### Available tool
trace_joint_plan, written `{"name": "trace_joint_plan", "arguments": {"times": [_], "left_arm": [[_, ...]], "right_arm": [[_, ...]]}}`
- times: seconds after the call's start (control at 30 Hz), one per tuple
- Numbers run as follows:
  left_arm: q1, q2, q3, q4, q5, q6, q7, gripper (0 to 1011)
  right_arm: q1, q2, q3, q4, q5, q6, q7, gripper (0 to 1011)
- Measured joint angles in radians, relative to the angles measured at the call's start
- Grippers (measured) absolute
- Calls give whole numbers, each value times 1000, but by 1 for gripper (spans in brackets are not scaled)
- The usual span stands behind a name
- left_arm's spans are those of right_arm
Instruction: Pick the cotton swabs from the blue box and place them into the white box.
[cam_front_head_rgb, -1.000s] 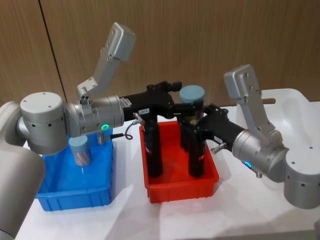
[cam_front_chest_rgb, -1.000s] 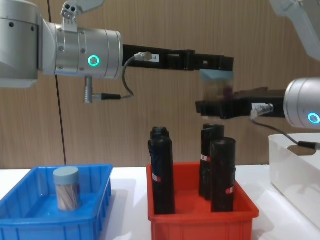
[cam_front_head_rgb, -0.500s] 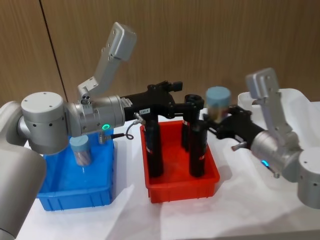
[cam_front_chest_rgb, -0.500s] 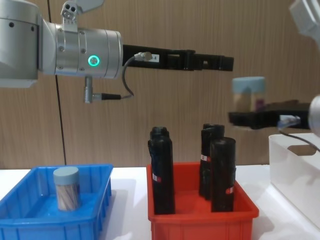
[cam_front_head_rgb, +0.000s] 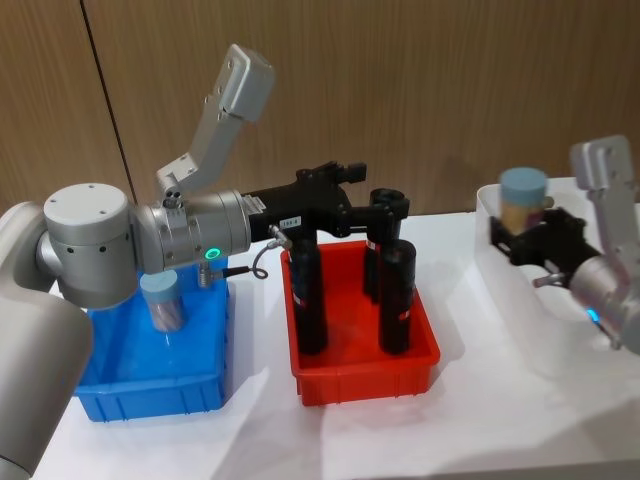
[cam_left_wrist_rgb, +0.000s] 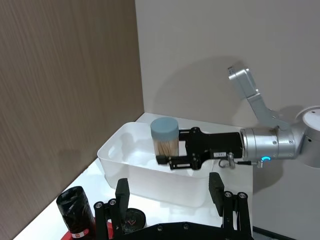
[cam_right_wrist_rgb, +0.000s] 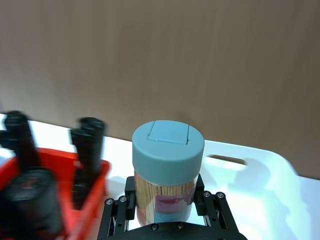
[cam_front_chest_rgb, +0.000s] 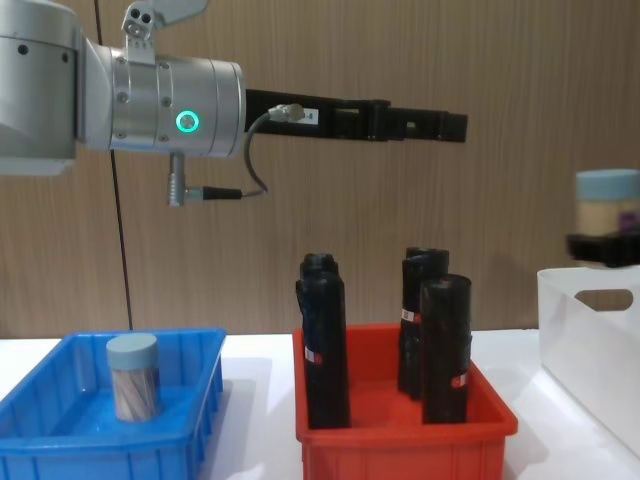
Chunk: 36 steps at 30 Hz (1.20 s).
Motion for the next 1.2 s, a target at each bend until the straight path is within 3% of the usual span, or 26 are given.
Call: {"name": "trace_joint_plan", "arguments": {"times": [0.37,0.67,0.7,0.87,1.2], "left_arm": [[0,0,0,0,0,0,0,1004],[0,0,0,0,0,0,0,1004],[0,0,0,0,0,0,0,1004],[0,0,0,0,0,0,0,1004],[0,0,0,0,0,0,0,1004]], "right_arm": [[43,24,48,123,7,-30,-53,650],[70,32,69,193,16,-53,-66,849],[74,34,73,208,20,-60,-67,917],[80,35,80,226,25,-72,-68,1002],[82,37,88,238,38,-95,-68,1001]]}}
